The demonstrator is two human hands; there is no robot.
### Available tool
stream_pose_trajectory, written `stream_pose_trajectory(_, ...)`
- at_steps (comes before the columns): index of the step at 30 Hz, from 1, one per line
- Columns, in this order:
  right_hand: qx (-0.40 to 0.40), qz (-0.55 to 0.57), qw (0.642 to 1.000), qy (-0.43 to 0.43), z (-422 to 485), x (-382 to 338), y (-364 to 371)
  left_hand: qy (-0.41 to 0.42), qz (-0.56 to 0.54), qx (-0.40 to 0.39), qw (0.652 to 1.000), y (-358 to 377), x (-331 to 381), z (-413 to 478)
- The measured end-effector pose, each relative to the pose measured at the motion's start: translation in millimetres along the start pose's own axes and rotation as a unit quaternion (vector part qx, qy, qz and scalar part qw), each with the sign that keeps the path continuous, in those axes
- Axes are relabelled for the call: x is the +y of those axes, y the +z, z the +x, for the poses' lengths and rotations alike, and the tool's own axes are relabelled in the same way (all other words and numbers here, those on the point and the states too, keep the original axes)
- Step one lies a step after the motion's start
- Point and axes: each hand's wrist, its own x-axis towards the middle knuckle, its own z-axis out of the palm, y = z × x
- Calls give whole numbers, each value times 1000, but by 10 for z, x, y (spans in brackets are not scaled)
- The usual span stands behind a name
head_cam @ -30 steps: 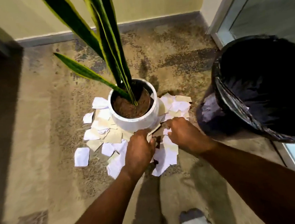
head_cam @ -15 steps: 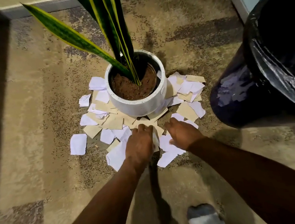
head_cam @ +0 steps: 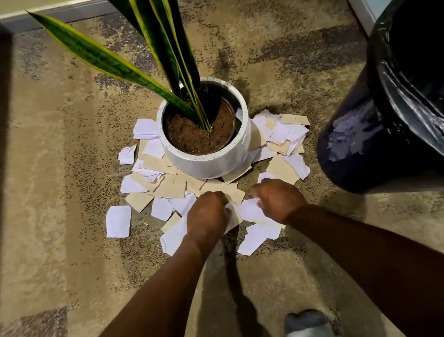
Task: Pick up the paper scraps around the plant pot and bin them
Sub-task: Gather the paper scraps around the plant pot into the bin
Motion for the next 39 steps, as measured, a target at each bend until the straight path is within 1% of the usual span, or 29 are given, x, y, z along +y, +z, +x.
stream_pose_trajectory(3, 24, 20, 999, 27, 24, 38, -61, -33, -57, 13, 998, -74, 44, 31)
stream_pose_trajectory(6, 37, 53, 996, 57, 40, 61, -144, -36, -81, 33, 996, -133, 80, 43)
stream_pose_trajectory(9, 43, 51, 996, 66, 29, 67, -258, -33, -108, 29, 993, -185, 144, 6)
stream_pose_trajectory(14, 54, 27, 996, 64, -55, 5, -617, -13, -142, 49, 989, -406, 354, -163)
stream_pose_trajectory(17, 78, 36, 995, 56, -84, -57, -933, 7, -172, 73, 982, -601, 530, -264)
stream_pose_trajectory(19, 94, 36, 992, 70, -134, -126, -1191, 21, -189, 86, 978, -783, 685, -308)
stream_pose_trajectory(23, 148, 54, 983, 90, -282, -269, -1776, 74, -186, 131, 971, -1213, 1051, -358)
stream_pose_trajectory(28, 255, 121, 955, 92, -520, -143, -2603, 122, -165, 200, 958, -1692, 1662, -467)
stream_pose_trajectory(31, 316, 123, 931, 135, -725, 126, -3053, 171, -174, 219, 945, -1904, 2090, -513)
stream_pose_trajectory(33, 355, 124, 912, 165, -877, 331, -3257, 175, -190, 219, 941, -1995, 2369, -551)
stream_pose_trajectory(36, 388, 140, 887, 207, -1161, 664, -3381, 180, -210, 212, 937, -2026, 2755, -612)
stream_pose_trajectory(39, 386, 143, 877, 247, -1408, 943, -3314, 190, -214, 204, 936, -1961, 3029, -660)
